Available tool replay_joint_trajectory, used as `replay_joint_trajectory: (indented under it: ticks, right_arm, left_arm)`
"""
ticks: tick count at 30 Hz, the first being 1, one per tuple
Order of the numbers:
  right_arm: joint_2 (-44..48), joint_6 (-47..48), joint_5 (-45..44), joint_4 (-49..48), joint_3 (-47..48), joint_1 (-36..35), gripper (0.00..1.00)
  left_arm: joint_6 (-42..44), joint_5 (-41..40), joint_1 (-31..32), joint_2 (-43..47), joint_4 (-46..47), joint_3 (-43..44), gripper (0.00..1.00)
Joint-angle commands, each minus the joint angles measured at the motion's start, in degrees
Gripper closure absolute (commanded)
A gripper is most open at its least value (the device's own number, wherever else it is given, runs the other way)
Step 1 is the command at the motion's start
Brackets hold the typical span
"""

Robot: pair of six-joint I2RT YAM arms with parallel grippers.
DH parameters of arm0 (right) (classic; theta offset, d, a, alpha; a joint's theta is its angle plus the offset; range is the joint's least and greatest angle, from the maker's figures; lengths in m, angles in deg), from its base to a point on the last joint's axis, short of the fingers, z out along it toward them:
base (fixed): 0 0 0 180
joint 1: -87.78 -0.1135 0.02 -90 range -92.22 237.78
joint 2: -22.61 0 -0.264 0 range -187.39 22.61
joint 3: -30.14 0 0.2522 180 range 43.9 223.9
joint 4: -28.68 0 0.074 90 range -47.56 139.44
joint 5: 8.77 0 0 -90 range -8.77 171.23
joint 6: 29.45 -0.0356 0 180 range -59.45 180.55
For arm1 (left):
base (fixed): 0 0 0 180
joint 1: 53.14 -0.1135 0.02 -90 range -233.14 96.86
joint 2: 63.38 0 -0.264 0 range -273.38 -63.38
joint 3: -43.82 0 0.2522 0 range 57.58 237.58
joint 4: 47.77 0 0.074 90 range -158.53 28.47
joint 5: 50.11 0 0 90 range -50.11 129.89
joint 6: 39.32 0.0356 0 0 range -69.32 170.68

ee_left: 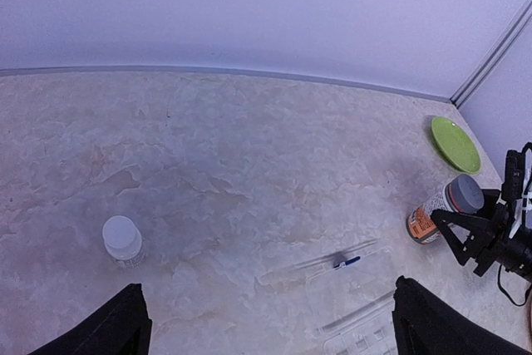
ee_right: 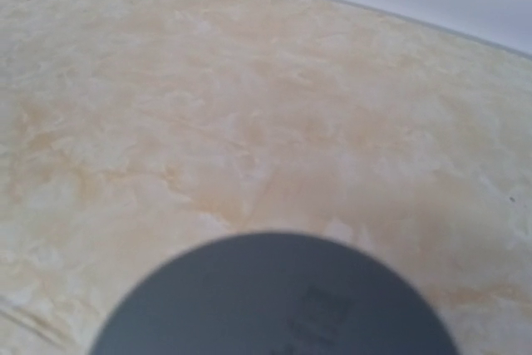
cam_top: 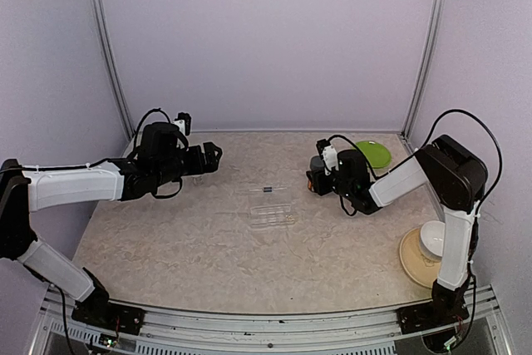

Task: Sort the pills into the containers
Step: Pick up the pill bottle from the center of the board, then move the pill container to the center of the board.

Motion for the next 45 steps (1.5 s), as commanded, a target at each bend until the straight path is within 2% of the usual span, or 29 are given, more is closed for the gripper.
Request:
replay_joint_trajectory:
  ticks: [1, 6, 18, 24, 35, 45]
  right_arm:
    - [-1.09, 0.22, 1.50, -1.14, 0.85, 0.74, 0.48]
    - [-0.10, 0.74, 3.95, -0.97, 0.35, 0.74, 0.55]
    - [13.96, -0.06, 9.07, 4.93, -4.16, 0.51, 0.56]
    - [20.92, -0.92, 10.07, 11.10, -5.99, -1.37, 0.56]
    - [34.54, 0.87, 6.37, 17.75, -9.47, -8.78, 0.55]
    - [42.42, 1.62, 3.50, 20.72, -11.74, -12.30, 0.55]
  left_arm:
    - [-0.46, 0.26, 0.42, 0.63, -0.94, 0.94, 0.01]
    - [-1.07, 0.60, 0.94, 0.30, -1.78, 0.04, 0.01]
    - [-4.36, 2.72, 2.71, -2.55, 0.36, -5.82, 0.01]
    - [-3.48, -1.30, 4.23, -6.97, 0.59, -6.01, 0.01]
    - [-3.41, -4.99, 7.36, -17.23, -1.01, -3.31, 0.01]
    - [-3.39, -6.15, 12.02, -22.79, -2.77, 1.68, 0.01]
